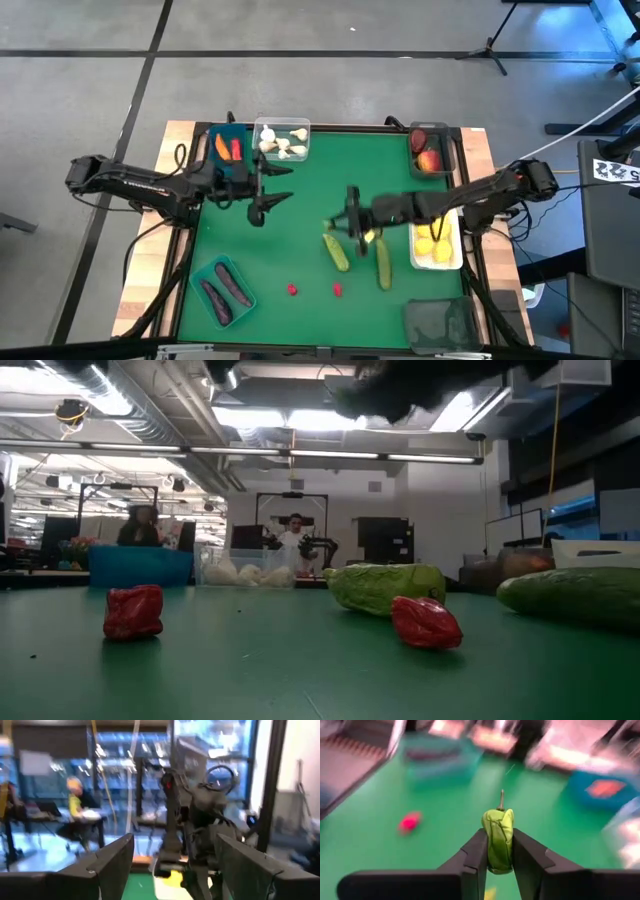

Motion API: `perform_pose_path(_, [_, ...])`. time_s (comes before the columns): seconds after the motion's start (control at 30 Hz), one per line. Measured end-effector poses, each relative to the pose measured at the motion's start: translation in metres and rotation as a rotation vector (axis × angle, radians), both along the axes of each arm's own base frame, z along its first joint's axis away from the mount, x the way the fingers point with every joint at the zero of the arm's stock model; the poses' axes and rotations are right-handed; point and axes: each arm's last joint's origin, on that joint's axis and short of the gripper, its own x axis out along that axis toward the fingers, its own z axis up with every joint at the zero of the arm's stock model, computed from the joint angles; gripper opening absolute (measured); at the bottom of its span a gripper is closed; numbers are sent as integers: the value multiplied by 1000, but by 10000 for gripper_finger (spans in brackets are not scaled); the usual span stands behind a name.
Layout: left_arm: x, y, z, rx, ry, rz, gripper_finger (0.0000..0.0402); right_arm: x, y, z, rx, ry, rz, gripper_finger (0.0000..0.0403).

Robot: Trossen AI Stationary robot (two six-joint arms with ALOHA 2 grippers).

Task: Sort produce into baskets
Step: Put the green chili pepper into the blue bin

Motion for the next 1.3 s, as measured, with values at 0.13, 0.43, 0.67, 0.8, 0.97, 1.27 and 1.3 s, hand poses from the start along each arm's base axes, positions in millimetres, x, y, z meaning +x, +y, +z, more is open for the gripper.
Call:
perform_pose_path(0.13, [-16,8,-30,-19,-83,-3,272,8,-28,25,19,-232,-39,79])
perform_pose_path(0.43, [-16,10,-46,-11,-180,-98,273,12,-58,40,39,-399,-31,79])
perform_pose_path(0.67, [0,11,-60,-10,-148,-97,273,11,-58,49,3,-488,7,79])
perform_pose_path(0.8, [9,11,-58,-9,-184,-98,273,16,-58,45,2,-502,19,79])
perform_pose_path(0.97, [21,11,-58,14,-166,-94,273,26,-57,33,3,-469,28,79])
perform_pose_path(1.27, [25,12,-61,17,-149,-90,273,44,-56,41,2,-493,63,79])
perform_pose_path(1.3, [24,11,-61,17,-151,-91,273,46,-56,41,2,-490,63,79])
